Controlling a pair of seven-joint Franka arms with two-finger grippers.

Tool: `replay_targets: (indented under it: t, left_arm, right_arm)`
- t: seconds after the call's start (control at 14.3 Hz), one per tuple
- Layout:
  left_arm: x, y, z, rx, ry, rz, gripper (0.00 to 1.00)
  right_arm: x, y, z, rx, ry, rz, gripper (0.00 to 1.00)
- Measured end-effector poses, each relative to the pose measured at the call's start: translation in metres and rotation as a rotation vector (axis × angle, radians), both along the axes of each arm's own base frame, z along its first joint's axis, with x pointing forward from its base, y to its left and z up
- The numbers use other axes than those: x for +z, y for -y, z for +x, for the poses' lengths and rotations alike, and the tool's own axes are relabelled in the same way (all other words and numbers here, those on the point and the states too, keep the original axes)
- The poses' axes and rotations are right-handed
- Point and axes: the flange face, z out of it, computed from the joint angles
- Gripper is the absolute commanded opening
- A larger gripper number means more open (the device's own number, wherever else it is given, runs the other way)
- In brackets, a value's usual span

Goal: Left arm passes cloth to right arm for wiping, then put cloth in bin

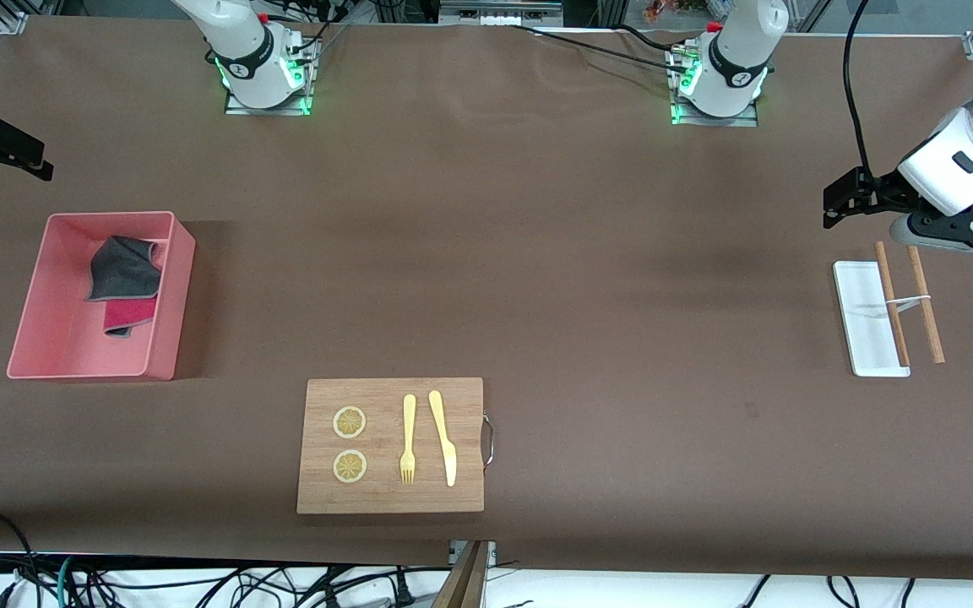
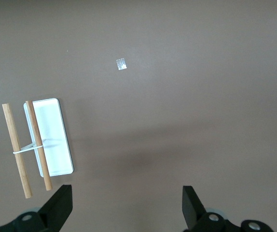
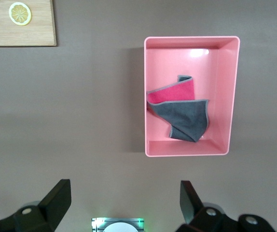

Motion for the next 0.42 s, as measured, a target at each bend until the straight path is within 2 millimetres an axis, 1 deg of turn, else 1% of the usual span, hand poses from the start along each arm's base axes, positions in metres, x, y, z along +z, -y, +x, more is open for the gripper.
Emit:
replay_targets:
  t: [0.21, 0.42]
  left_arm:
    - [-0.001, 0.002, -0.002, -0.004, -0.011, 0.001, 1.00]
    - [-0.001, 0.013, -0.005, -0.024, -0.027, 0.002, 1.00]
  right_arm:
    - [0.000, 0.001, -0.001, -0.016, -0.004, -0.001, 1.00]
    - [-0.002, 0.001, -0.001, -0.017, -0.011, -0.001, 1.00]
